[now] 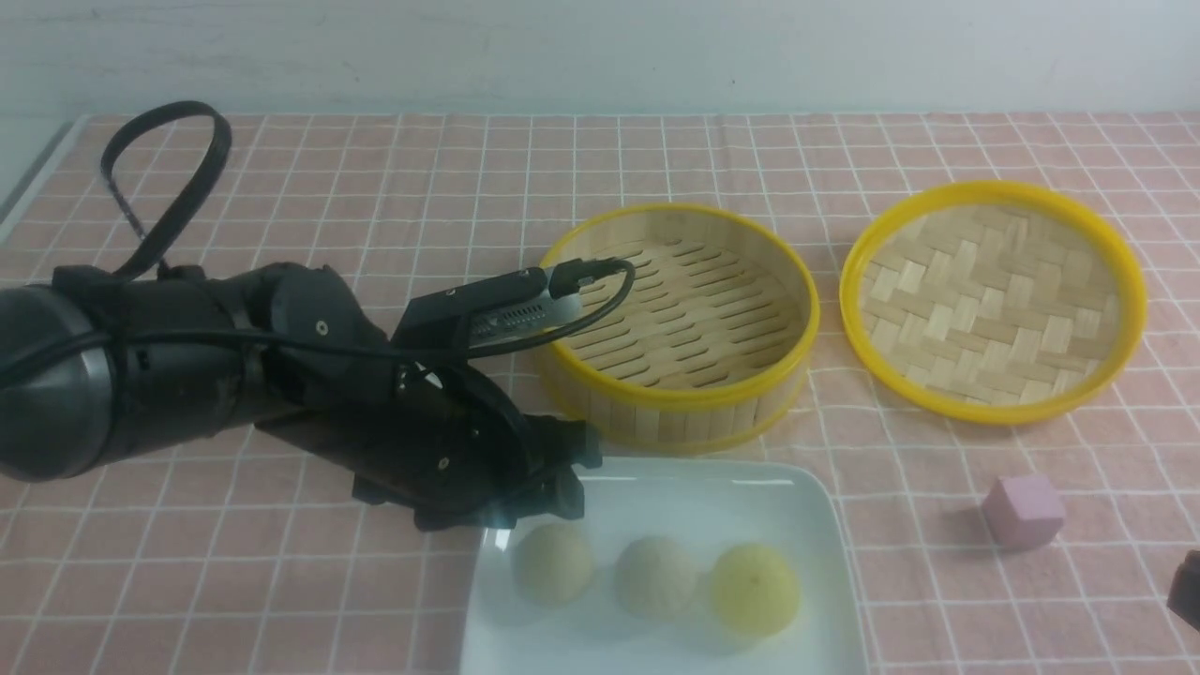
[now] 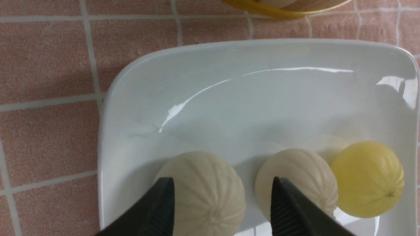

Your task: Put the steamed buns into the plate on the pink tablecloth.

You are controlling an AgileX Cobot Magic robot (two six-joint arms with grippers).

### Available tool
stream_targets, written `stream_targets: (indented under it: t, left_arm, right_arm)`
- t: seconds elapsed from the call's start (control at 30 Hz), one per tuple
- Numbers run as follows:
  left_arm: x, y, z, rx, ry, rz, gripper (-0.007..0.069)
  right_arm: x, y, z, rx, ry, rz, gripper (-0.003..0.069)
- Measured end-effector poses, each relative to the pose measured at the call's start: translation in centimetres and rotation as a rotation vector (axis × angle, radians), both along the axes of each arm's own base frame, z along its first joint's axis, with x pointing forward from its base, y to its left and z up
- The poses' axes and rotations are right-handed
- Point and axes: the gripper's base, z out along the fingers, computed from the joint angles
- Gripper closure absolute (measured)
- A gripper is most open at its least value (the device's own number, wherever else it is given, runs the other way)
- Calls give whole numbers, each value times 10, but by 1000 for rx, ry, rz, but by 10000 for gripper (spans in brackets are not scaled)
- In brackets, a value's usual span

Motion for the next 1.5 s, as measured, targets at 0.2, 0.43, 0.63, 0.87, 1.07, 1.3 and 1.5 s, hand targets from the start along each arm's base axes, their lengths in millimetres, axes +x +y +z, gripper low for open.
stream_targets:
  t: [0.2, 0.43, 0.63, 0.87, 1.07, 1.3, 1.5]
  left_arm:
    - [0, 0, 0, 0, 0, 0, 210]
    - [0, 0, 0, 0, -1, 0, 217]
    - [0, 0, 0, 0, -1, 0, 253]
    - [0, 0, 0, 0, 0, 1, 321]
    - [0, 0, 0, 0, 1, 1, 389]
    - [-3, 1, 3, 4, 5, -26, 424]
    - [-13, 5, 29, -19, -73, -70, 425]
  right_arm:
    - [0, 0, -1, -2, 2, 0, 664]
    - [0, 0, -1, -3, 3, 0, 664]
    - [-1, -1, -14, -14, 17, -1, 659]
    - [-2, -14, -57, -34, 46, -172, 657]
    - [-2, -30, -88, -47, 72, -437, 655]
    - [1, -41, -106, -69, 102, -648, 648]
    - [1, -46, -106, -59, 92, -750, 644]
